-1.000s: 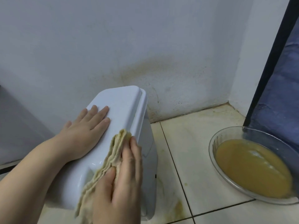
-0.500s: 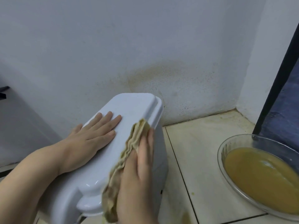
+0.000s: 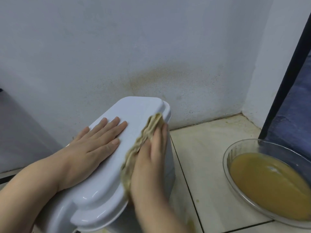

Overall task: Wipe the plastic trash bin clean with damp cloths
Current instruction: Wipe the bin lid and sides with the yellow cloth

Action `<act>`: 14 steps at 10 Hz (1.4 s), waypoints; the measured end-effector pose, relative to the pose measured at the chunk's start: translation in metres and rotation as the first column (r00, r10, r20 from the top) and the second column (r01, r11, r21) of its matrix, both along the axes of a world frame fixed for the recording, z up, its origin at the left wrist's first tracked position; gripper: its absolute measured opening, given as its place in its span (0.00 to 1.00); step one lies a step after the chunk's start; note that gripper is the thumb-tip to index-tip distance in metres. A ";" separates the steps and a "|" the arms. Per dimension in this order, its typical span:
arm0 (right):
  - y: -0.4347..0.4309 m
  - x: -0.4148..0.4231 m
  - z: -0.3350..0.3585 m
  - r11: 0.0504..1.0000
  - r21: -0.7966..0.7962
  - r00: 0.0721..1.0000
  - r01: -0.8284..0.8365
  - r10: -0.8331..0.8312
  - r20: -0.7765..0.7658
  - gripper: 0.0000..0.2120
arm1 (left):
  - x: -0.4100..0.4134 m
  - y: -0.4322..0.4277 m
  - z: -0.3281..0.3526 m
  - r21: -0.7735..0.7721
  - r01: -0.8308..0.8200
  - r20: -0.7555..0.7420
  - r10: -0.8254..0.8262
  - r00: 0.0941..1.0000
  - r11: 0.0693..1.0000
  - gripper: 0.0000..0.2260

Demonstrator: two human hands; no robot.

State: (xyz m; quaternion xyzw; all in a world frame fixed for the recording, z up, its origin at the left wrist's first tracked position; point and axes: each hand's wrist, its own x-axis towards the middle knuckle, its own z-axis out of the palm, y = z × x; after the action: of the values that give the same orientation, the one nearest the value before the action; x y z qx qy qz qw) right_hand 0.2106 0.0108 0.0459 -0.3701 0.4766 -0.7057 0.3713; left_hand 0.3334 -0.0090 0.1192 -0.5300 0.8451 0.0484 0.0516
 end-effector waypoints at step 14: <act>-0.060 -0.087 0.068 0.841 0.467 0.412 -0.272 0.541 -0.734 0.22 | -0.018 -0.001 0.007 0.020 -0.232 -0.116 0.233 0.965 0.972 0.21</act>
State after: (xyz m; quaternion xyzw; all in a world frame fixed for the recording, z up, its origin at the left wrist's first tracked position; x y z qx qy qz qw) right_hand 0.1241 -0.0495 0.1141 -0.7134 0.5818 -0.2484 0.3015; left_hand 0.3157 -0.0098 0.1261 -0.6216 0.7784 0.0879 -0.0026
